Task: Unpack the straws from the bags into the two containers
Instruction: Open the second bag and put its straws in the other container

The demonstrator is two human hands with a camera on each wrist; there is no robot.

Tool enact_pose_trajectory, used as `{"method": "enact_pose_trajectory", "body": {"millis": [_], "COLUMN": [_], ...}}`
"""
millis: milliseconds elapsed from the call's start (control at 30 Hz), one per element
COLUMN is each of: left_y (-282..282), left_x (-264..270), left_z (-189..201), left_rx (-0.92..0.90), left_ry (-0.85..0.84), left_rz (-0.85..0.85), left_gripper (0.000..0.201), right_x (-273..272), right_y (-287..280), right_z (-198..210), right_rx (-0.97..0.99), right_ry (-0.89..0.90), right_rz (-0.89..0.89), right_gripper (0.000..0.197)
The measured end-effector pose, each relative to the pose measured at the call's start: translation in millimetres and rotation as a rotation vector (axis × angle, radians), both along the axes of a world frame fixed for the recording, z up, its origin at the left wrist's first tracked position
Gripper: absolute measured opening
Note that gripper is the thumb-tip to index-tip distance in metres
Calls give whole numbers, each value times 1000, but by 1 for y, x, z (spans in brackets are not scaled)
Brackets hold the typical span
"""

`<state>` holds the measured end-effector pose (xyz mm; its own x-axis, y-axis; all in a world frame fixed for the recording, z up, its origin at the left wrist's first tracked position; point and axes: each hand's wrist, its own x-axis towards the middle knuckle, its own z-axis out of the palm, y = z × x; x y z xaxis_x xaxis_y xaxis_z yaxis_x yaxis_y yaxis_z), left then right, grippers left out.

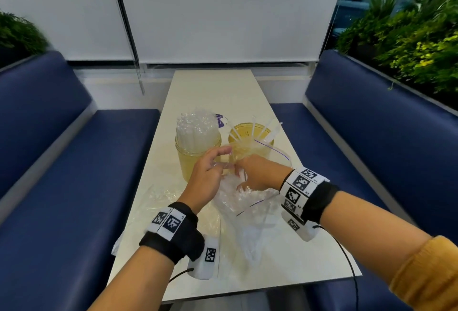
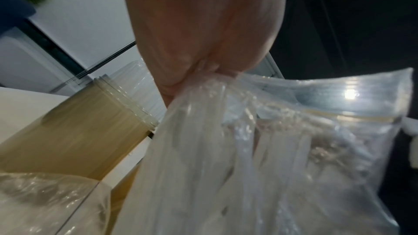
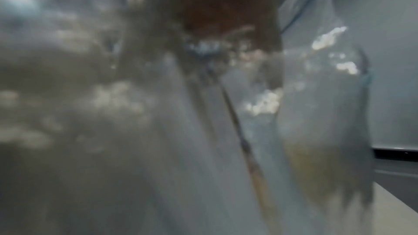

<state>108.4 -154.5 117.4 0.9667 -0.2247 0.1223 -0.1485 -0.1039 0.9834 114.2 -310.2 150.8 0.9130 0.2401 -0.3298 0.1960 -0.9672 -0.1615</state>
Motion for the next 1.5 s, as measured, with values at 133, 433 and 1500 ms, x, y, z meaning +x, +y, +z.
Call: {"method": "enact_pose_trajectory", "body": {"millis": [133,433,1500], "left_y": [-2,-1,-25], "left_x": [-1,-1,6], "left_z": [1,2,5], "left_rx": [-52,-150,138], "left_ry": [37,156,-209], "left_rz": [-20,14,67], "left_gripper": [45,50,28], "right_x": [1,-4,-5], "right_y": [-7,-9,16], "right_z": [-3,-11,49], "right_rx": [115,297,595], "right_ry": [-33,-60,-351], "right_rz": [-35,138,0], "right_gripper": [32,34,54]}}
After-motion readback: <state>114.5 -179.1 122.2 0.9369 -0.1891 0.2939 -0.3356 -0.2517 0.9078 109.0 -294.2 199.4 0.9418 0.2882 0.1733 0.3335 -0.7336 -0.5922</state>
